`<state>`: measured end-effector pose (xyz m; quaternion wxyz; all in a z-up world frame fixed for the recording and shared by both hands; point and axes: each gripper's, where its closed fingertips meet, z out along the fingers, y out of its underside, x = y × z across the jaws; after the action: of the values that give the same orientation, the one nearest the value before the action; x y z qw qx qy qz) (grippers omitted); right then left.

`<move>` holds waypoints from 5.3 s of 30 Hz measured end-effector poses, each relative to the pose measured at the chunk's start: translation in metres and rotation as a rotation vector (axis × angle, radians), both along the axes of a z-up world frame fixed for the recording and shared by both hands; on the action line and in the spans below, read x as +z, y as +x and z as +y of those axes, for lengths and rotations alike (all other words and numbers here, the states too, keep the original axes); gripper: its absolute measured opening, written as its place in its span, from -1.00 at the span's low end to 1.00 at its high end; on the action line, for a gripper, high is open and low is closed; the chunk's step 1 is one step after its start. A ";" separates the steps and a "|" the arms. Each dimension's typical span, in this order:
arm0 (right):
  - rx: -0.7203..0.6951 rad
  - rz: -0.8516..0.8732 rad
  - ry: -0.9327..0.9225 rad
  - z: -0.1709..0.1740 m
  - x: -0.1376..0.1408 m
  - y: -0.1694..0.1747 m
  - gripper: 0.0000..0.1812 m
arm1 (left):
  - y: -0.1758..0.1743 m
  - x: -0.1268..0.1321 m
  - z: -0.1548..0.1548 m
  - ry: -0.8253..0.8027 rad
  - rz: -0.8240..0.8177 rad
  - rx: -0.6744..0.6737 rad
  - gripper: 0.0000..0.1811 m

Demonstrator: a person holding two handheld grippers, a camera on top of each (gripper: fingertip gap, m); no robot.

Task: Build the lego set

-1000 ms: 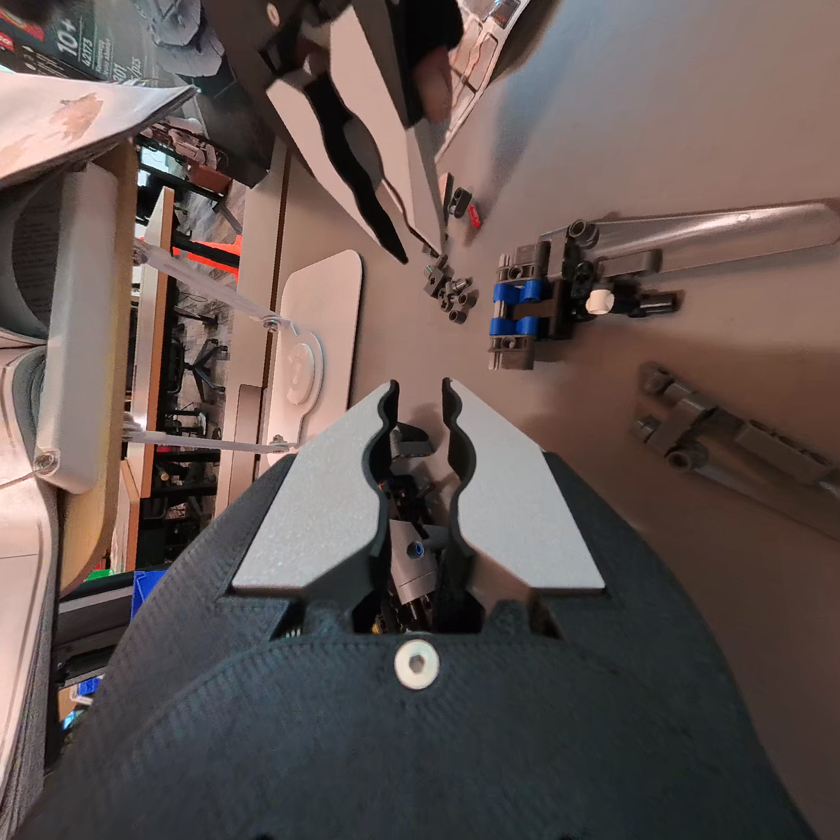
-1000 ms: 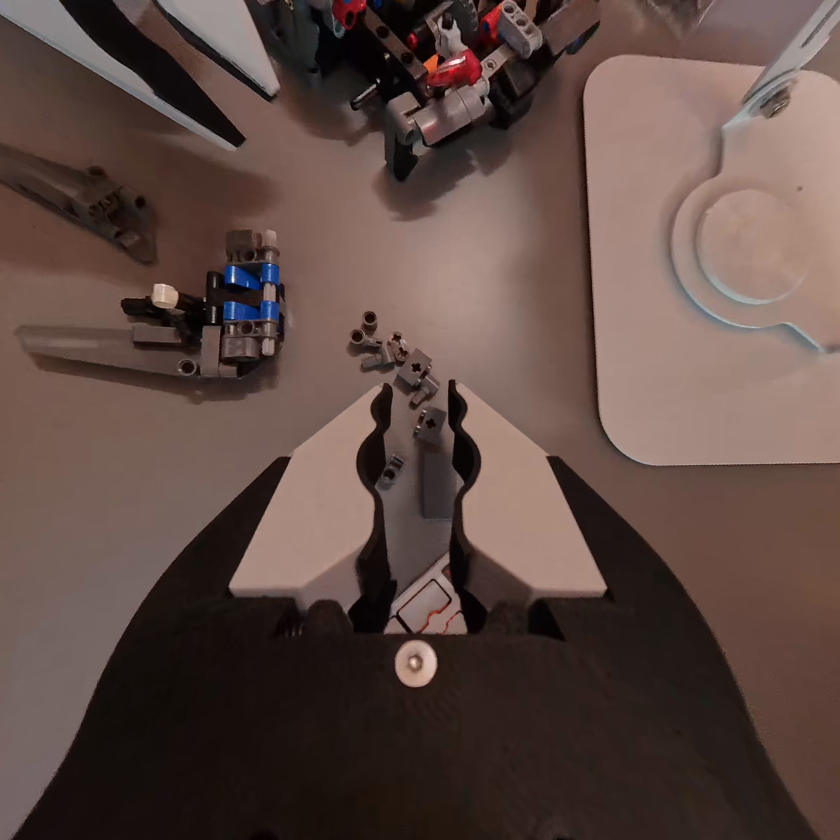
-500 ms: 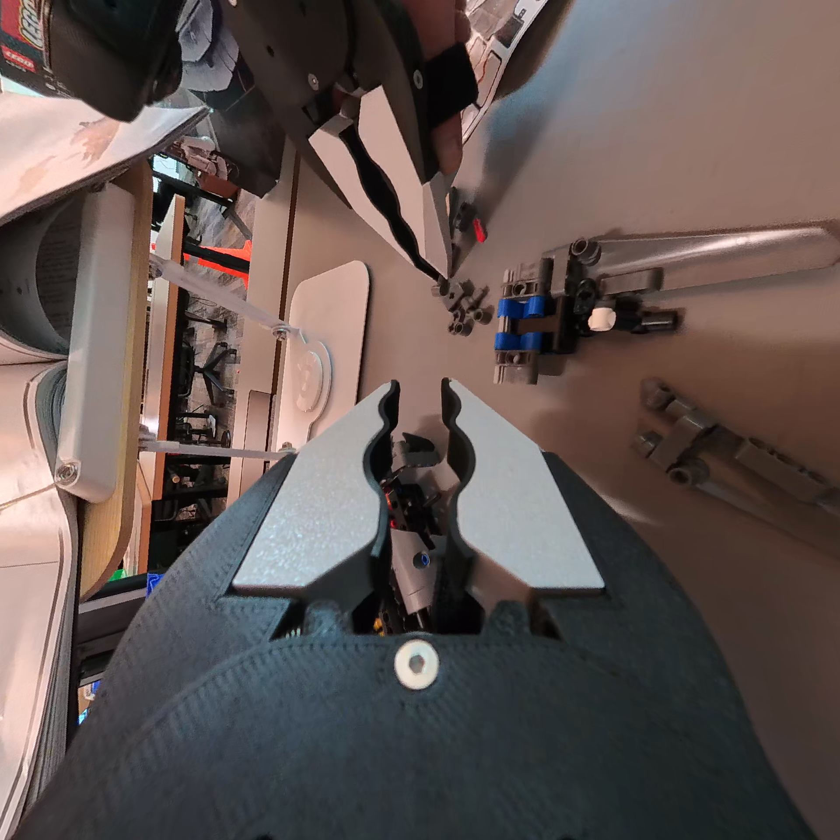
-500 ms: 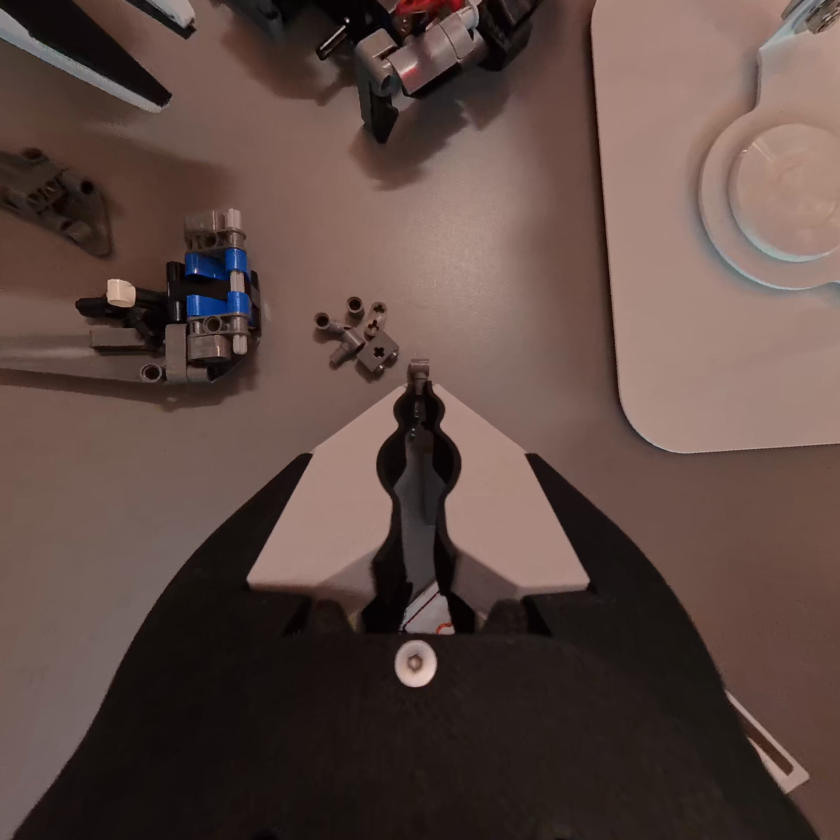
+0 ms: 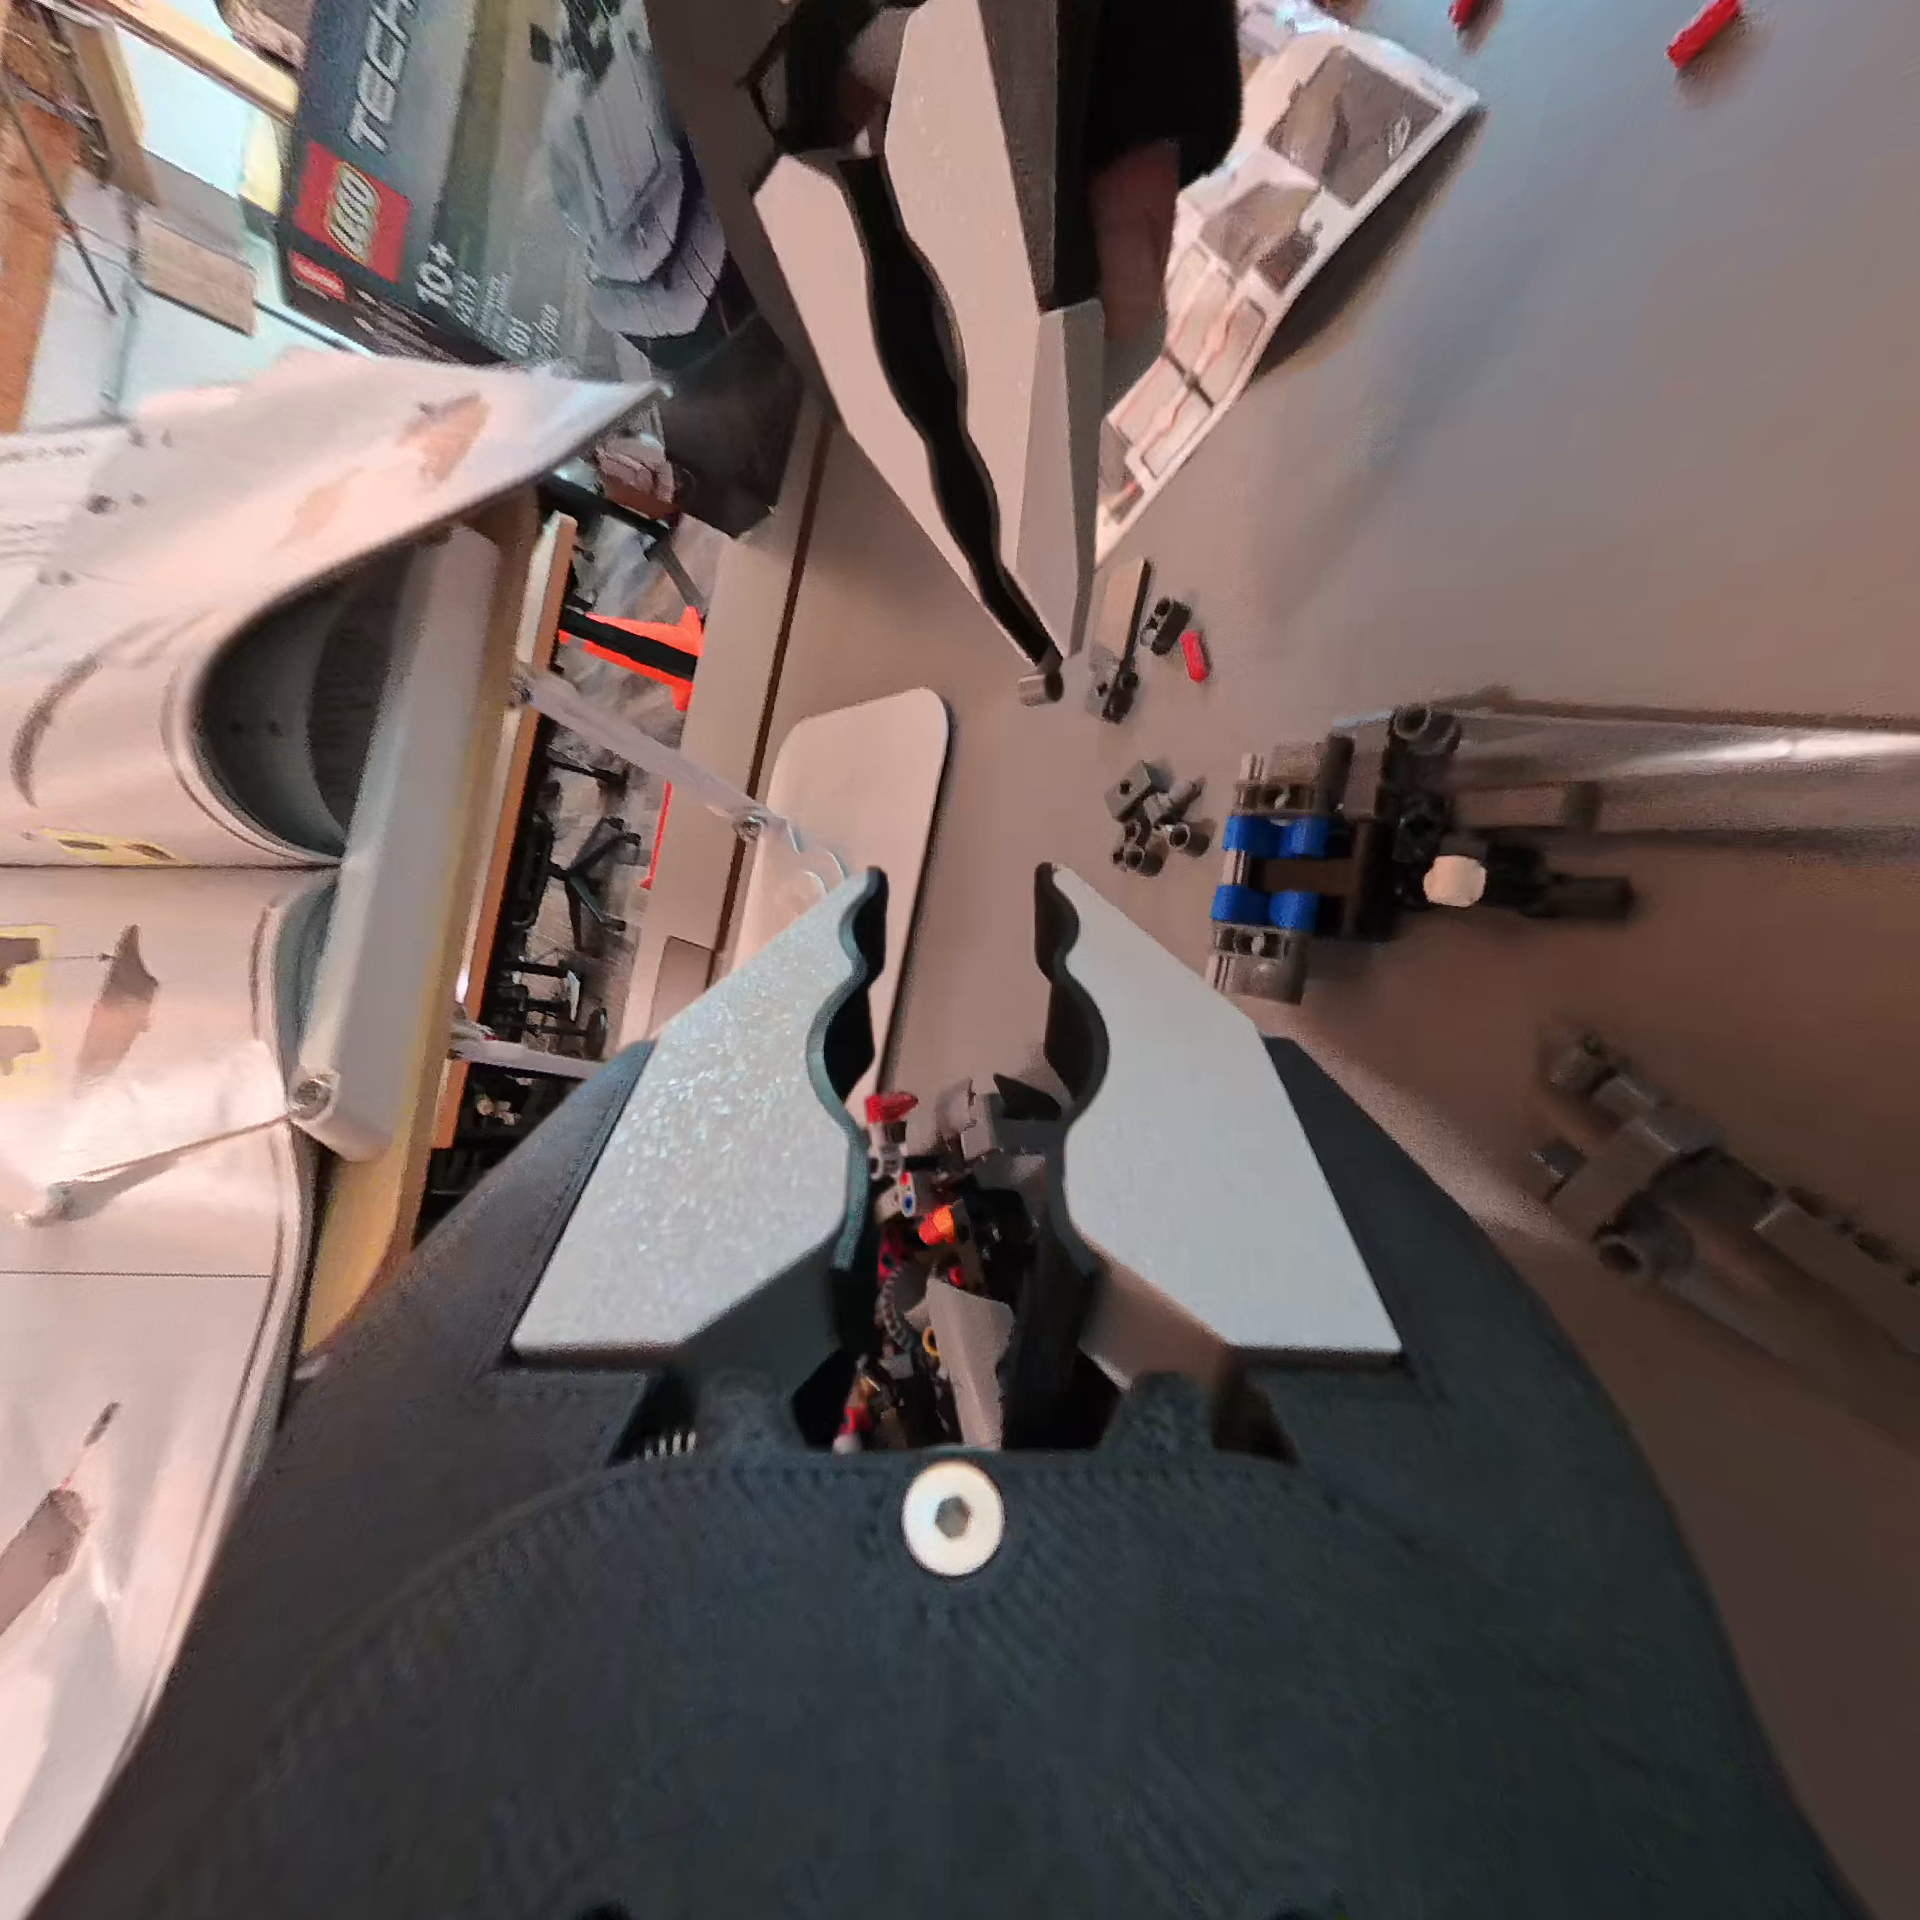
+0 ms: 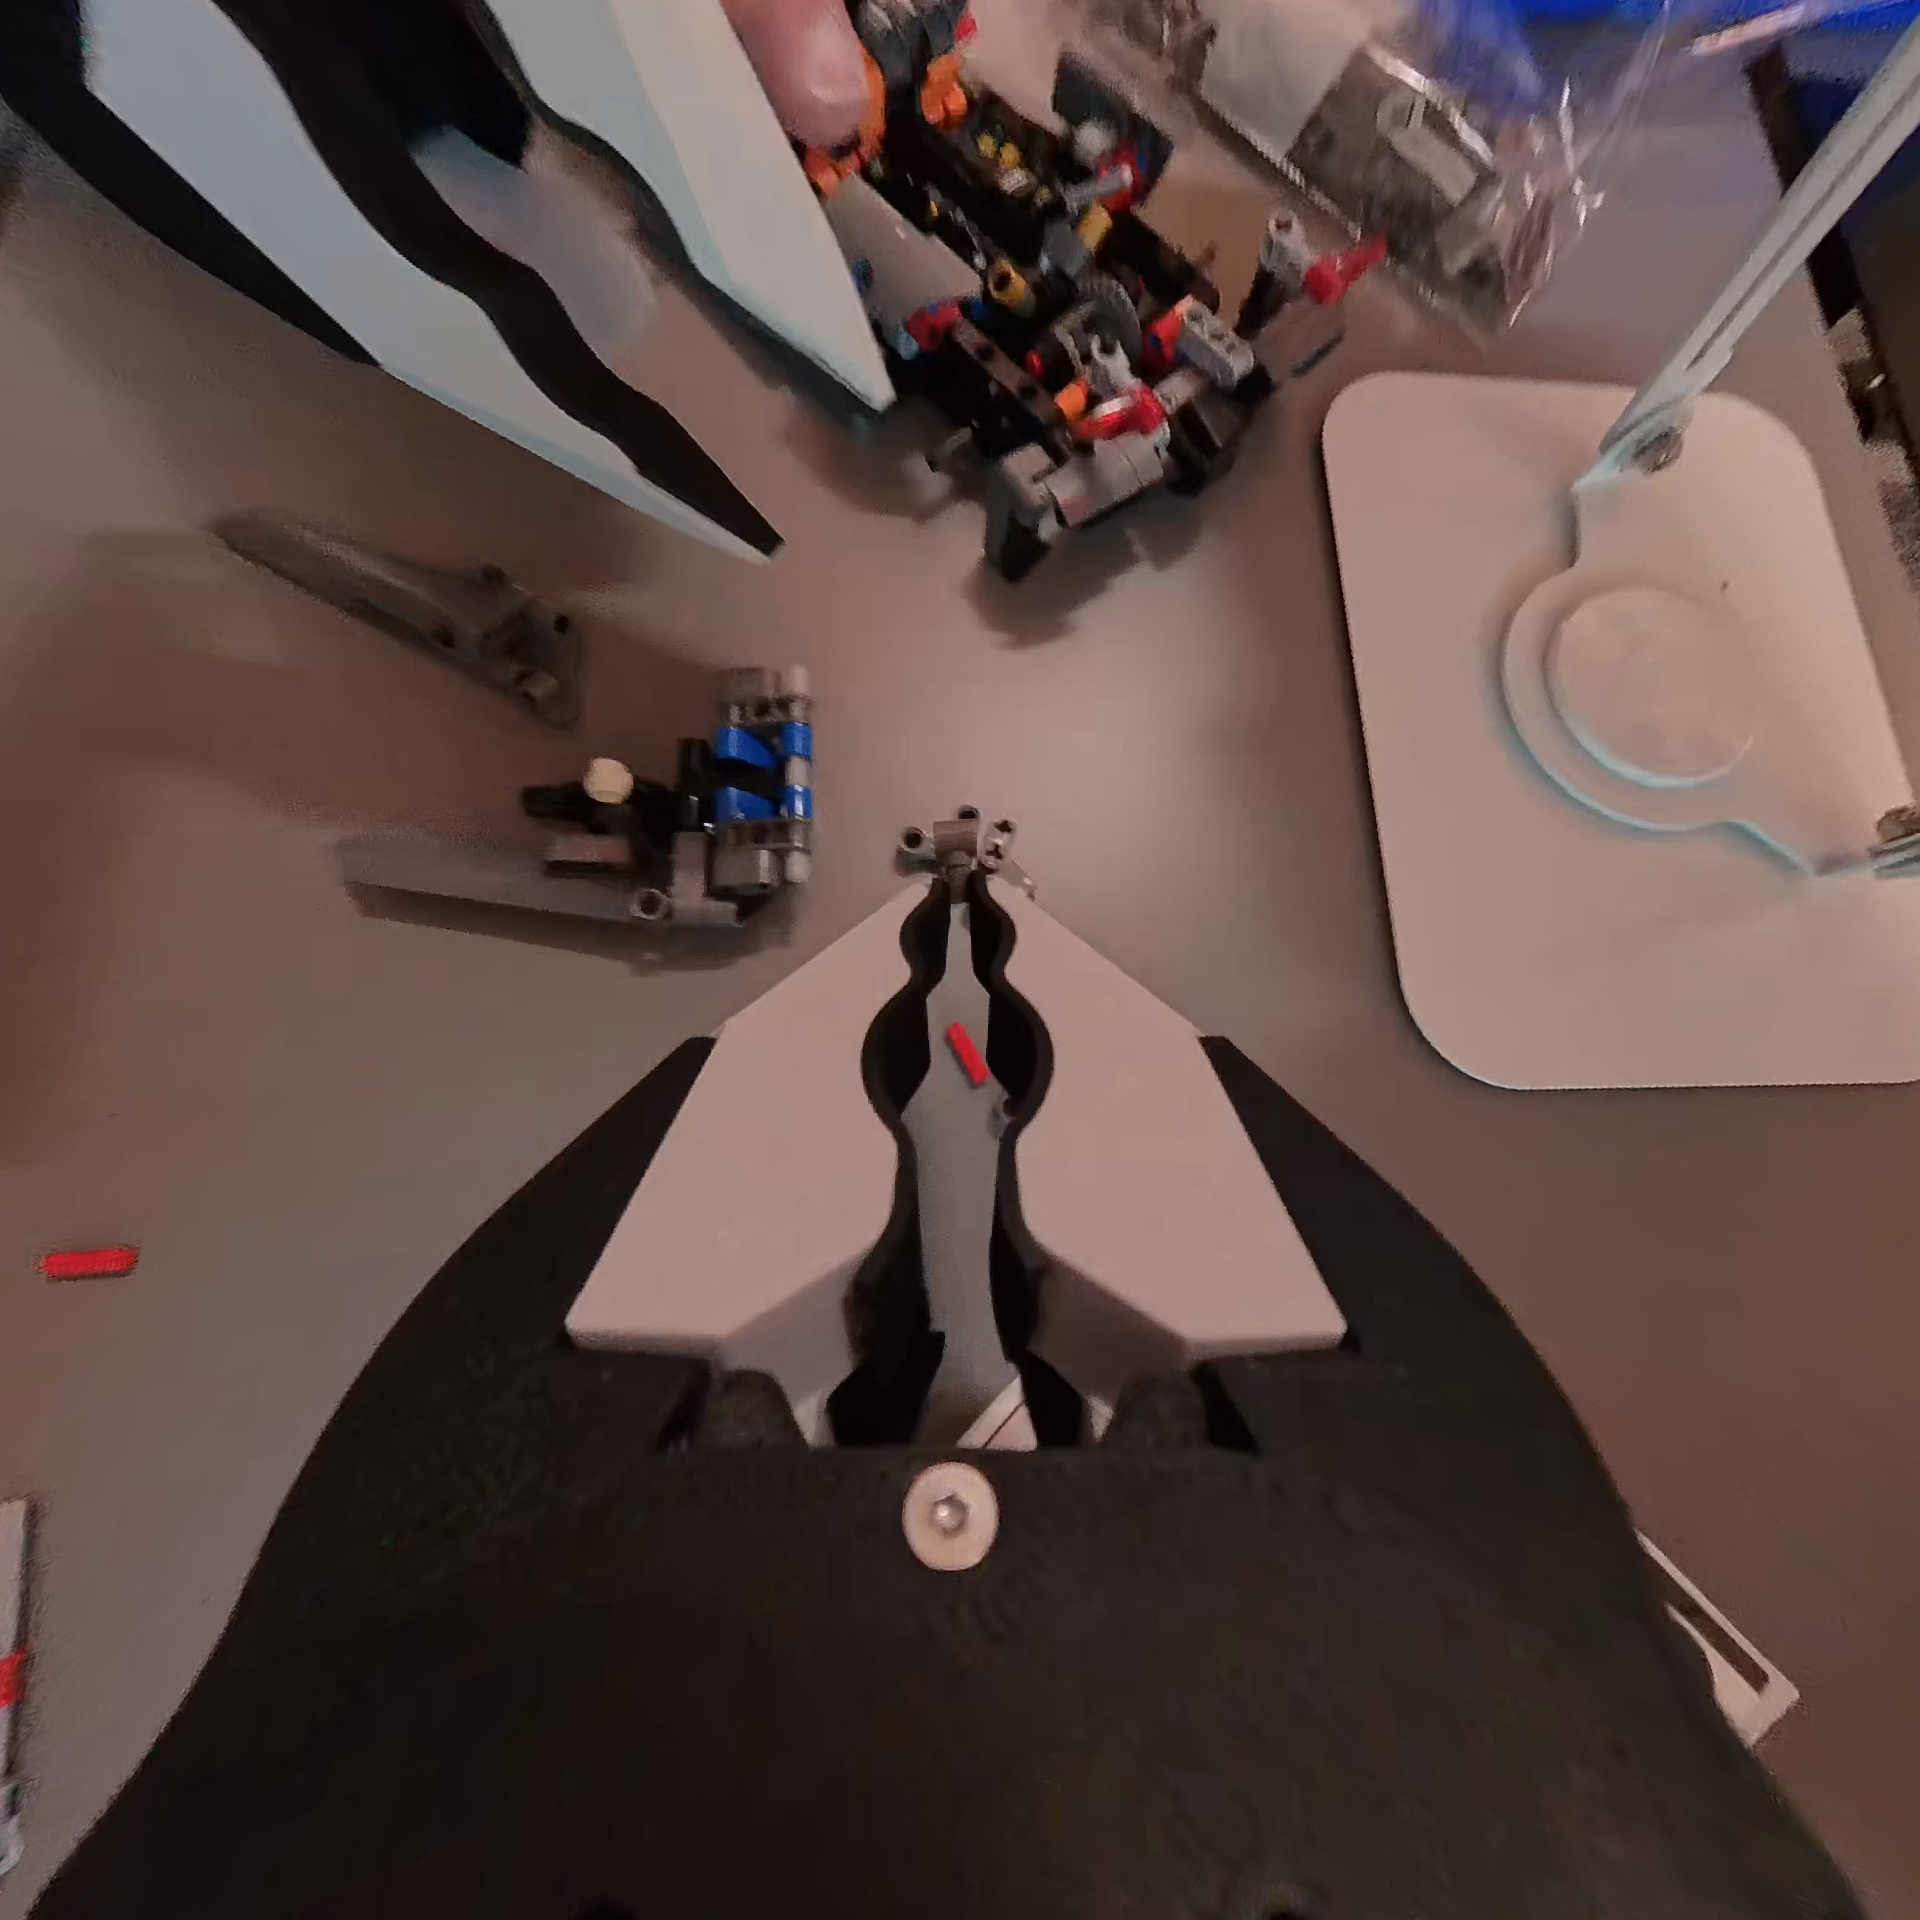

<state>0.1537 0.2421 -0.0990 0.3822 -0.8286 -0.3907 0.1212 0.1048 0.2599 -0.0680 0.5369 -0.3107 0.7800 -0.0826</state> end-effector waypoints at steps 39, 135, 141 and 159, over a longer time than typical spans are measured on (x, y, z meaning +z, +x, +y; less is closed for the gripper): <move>0.130 0.364 -0.097 -0.107 0.045 -0.059 -0.99 | -0.009 0.024 -0.116 0.133 -0.161 -0.407 -0.76; -0.338 -0.207 1.057 -0.119 0.155 -0.049 -0.84 | 0.013 0.131 -0.148 -2.085 -0.660 -0.590 -0.95; -0.376 -0.202 1.140 -0.126 0.161 -0.051 -0.95 | 0.009 0.135 -0.152 -2.127 -0.676 -0.632 -0.95; -0.330 0.063 0.934 -0.145 0.143 -0.052 -0.96 | -0.037 0.129 -0.121 -1.550 -0.650 -0.304 -0.73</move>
<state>0.1018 0.0972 0.0437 0.7385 -0.6155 -0.2550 -0.1039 0.0680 0.1393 0.0611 0.3527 -0.4431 0.3434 -0.7492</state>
